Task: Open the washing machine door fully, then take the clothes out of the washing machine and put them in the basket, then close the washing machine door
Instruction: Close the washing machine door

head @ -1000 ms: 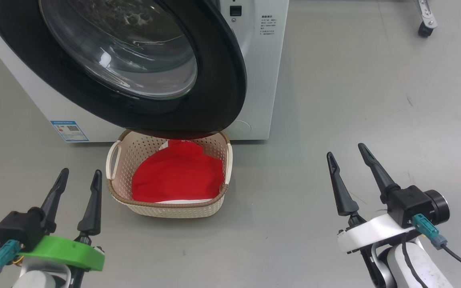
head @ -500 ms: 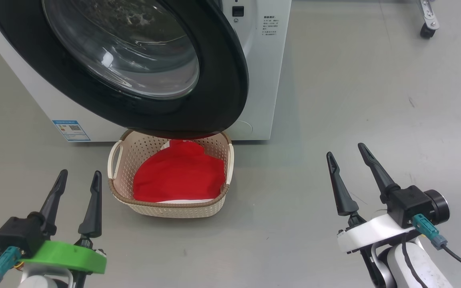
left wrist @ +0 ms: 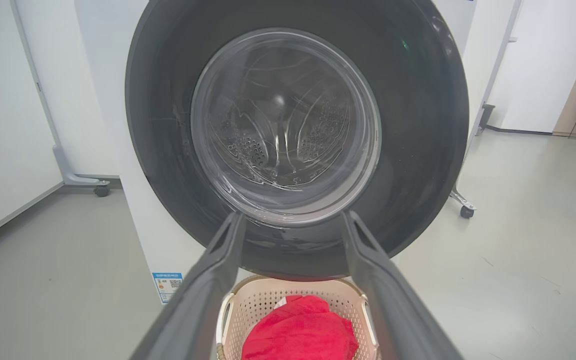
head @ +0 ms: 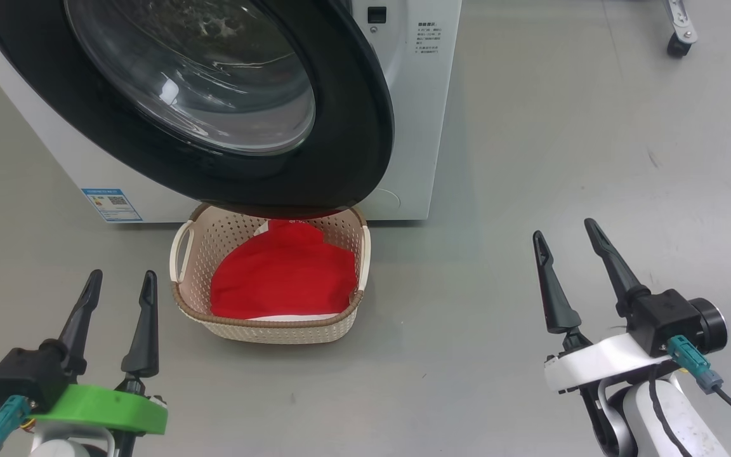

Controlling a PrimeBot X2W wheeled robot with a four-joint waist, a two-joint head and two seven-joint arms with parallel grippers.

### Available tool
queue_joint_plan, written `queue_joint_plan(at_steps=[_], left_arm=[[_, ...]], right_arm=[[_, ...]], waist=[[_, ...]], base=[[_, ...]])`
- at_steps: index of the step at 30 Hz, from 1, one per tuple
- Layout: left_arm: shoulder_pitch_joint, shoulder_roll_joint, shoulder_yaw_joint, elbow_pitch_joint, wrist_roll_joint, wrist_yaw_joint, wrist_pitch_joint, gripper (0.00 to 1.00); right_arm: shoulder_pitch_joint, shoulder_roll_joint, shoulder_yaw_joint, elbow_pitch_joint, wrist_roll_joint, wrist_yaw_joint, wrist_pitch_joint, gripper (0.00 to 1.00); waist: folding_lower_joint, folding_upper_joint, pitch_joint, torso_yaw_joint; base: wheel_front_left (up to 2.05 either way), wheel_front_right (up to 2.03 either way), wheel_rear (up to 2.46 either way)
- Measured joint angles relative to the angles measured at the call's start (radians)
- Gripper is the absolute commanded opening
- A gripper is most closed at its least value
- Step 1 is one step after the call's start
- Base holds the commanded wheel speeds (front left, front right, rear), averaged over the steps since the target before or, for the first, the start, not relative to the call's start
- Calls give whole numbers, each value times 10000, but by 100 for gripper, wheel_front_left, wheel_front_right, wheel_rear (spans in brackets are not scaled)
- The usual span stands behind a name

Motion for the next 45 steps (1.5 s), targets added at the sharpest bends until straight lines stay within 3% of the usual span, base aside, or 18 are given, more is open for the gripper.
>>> queue_joint_plan(at_steps=[9,10,11,16,34,45], left_arm=[[130,-173,395,56,188,15,0,100],[131,-188,384,52,203,13,0,100],[131,-209,370,50,224,12,0,100],[129,-309,343,38,290,-6,0,100],[-304,-637,92,46,464,-301,0,100],[-987,-961,31,-46,462,-414,0,100]], right_arm=[[20,84,-182,63,4,-159,0,100],[21,84,-176,59,4,-159,0,65],[21,73,-155,56,-2,-157,0,2],[-35,6,146,40,-150,-52,0,0],[-2591,-744,1313,637,-1154,1227,476,0],[-4524,-1191,1356,1110,-1300,1457,1152,0]], waist=[[0,0,78,33],[0,0,105,44],[0,0,140,60],[0,0,311,159],[0,0,1288,1233],[0,0,2181,1999]], base=[[0,0,0],[0,0,0],[0,0,0],[0,0,0],[0,0,0],[0,0,0]])
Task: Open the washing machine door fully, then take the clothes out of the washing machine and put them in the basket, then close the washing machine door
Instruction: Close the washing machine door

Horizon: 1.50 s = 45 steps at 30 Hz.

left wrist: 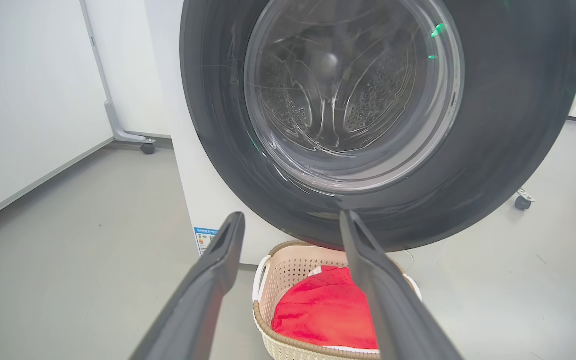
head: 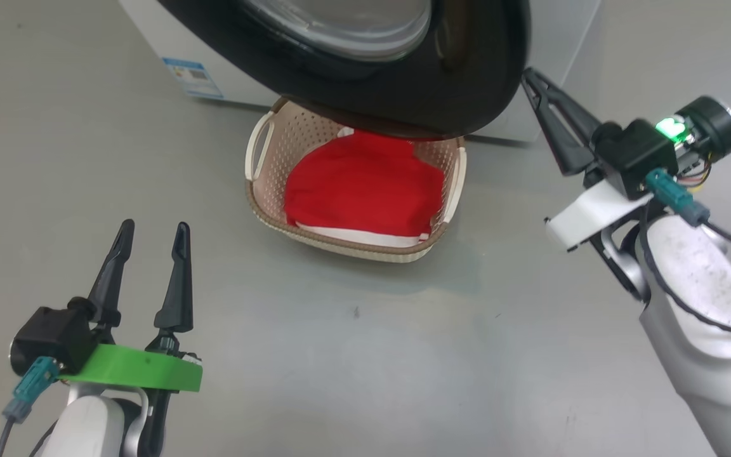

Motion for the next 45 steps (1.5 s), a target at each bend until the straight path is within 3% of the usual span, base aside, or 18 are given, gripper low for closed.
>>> queue_joint_plan(at_steps=[13,45], left_arm=[[-627,-385,130,79,-2,-115,0,100],[-1719,-846,-217,364,-146,-176,0,100]], right_arm=[[-1689,-357,226,849,-63,174,364,0],[-5111,-1398,-387,2274,-102,263,888,0]], waist=[[0,0,1155,859],[0,0,2928,1818]], base=[[0,0,0],[0,0,0]])
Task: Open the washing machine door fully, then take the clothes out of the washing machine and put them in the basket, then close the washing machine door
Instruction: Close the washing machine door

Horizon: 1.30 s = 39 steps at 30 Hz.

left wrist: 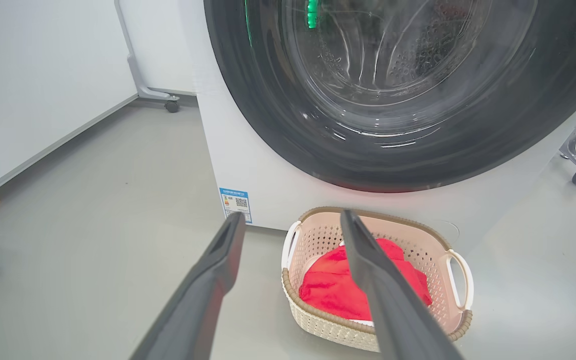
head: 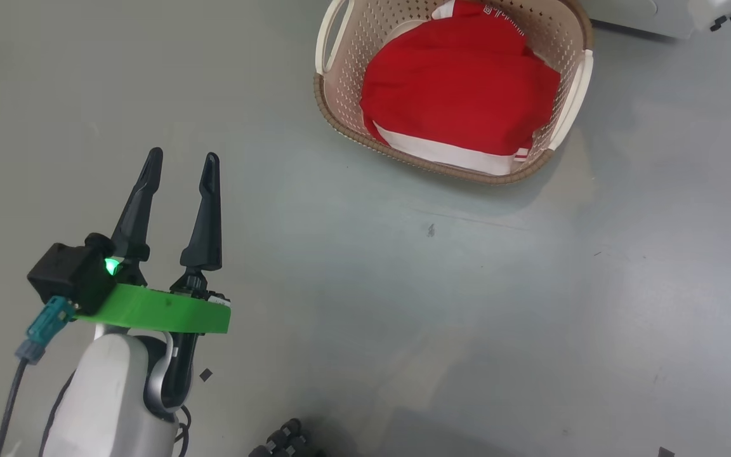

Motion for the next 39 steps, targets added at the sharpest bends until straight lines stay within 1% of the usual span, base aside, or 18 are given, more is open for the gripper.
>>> queue_joint_plan(at_steps=[7,16,24,25,31,34,39], left_arm=[[-76,-19,-90,96,-2,0,0,100],[-132,-54,-161,119,-4,0,0,100],[-342,-65,-146,238,-2,0,0,100],[-342,-65,-140,274,0,0,0,100],[-346,-69,-56,395,94,0,0,100],[-346,-67,8,477,186,0,0,100],[-320,33,240,640,313,0,0,100]], right_arm=[[-502,19,-215,506,-23,-6,-15,0],[-757,150,-276,899,-23,-23,-155,0],[-827,257,-184,1484,-36,-35,-631,0],[-796,265,-150,1567,-40,-98,-721,0],[-43,142,-115,2004,-77,-209,-1323,0],[566,159,-196,2190,-52,-403,-1645,0],[1648,539,-539,2426,493,-546,-1795,0]], waist=[[0,0,152,168],[0,0,193,201],[0,0,56,136],[0,0,6,123],[0,0,-428,20],[0,0,-721,-60],[-1,0,-1292,-256]], base=[[0,0,0],[0,0,0],[0,0,0],[0,0,0],[0,0,0],[0,0,0],[0,0,0]])
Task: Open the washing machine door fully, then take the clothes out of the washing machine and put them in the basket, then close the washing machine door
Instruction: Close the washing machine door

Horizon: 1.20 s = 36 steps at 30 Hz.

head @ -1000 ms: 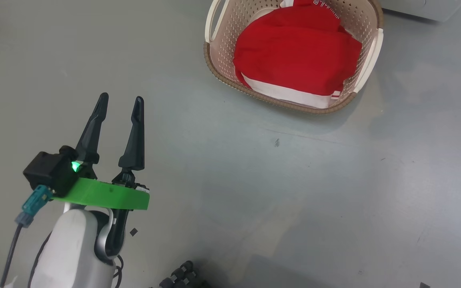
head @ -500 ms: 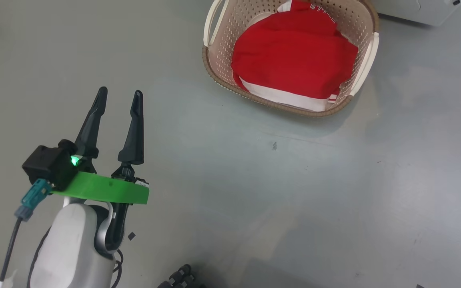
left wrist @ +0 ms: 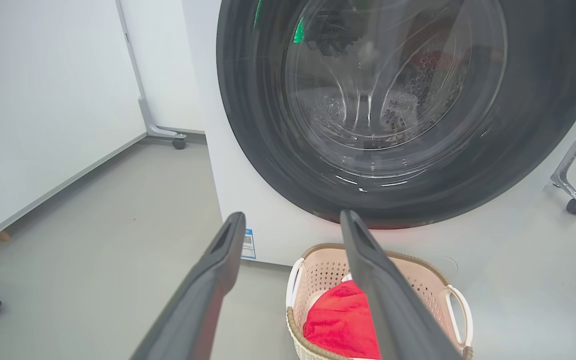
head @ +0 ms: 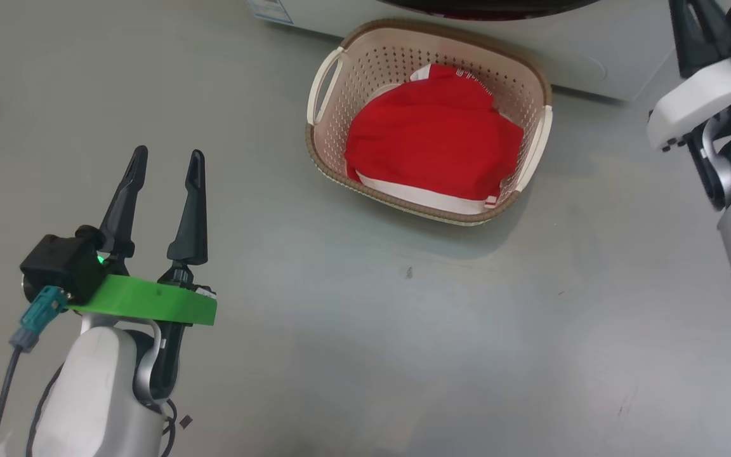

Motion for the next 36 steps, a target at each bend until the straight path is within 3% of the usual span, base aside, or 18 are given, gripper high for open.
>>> queue_joint_plan(at_steps=[4,18,31,36], left_arm=[[84,128,121,58,100,0,0,100],[1360,516,706,445,437,0,0,100],[2154,604,970,382,610,0,0,100],[2367,602,1026,347,612,0,0,100]], right_arm=[[849,307,-184,17,336,-104,-121,0],[3841,888,-1229,-514,1237,-984,-219,0],[6225,1239,-2031,-2800,1398,-1503,-219,0],[7148,1181,-2013,-3524,840,-1701,-221,0]], waist=[[0,0,-485,-232],[0,0,-2403,-1442],[0,0,-3711,-2544],[0,0,-4012,-2851]], base=[[0,0,0],[0,0,0],[0,0,0],[0,0,0]])
